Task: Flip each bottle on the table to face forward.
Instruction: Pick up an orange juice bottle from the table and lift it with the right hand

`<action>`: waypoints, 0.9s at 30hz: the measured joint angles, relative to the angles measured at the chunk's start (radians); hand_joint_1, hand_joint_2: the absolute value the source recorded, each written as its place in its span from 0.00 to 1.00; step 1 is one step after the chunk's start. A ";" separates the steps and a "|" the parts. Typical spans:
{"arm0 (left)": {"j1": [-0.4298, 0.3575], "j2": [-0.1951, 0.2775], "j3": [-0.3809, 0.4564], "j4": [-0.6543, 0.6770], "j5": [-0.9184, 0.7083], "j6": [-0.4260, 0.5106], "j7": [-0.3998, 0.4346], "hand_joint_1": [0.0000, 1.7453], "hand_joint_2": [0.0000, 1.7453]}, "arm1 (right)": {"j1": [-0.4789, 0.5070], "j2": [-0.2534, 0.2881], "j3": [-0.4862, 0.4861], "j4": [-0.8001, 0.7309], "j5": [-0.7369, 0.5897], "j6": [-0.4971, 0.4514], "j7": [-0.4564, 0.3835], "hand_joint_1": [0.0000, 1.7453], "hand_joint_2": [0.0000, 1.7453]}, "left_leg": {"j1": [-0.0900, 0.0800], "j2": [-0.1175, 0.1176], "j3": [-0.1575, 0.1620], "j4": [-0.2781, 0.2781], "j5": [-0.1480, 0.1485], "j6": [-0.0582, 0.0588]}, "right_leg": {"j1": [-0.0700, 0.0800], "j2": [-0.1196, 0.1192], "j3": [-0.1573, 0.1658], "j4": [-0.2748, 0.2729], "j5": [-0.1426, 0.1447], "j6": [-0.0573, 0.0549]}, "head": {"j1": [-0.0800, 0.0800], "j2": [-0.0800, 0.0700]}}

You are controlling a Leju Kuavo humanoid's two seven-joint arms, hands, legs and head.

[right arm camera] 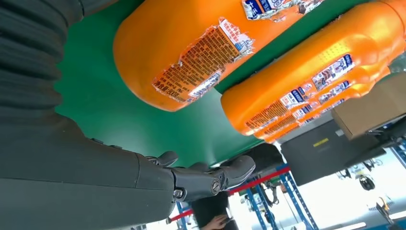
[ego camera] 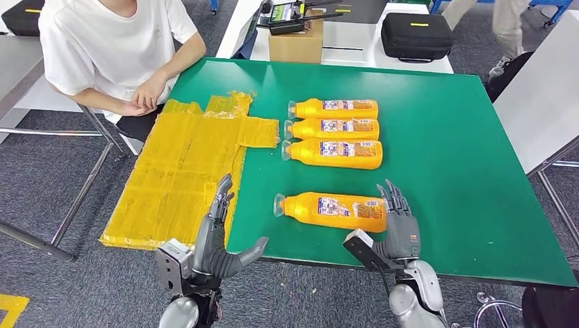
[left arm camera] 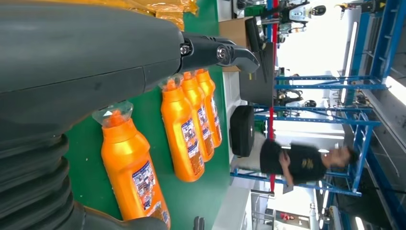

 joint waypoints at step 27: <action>-0.047 -0.019 -0.016 0.036 0.014 -0.066 0.029 0.00 1.00 | -0.346 0.020 0.222 0.416 0.239 0.317 0.350 0.06 1.00 | 0.000 0.007 0.012 0.000 -0.002 -0.001 | 0.000 0.007 0.006 -0.001 0.003 -0.003 | 0.000 0.000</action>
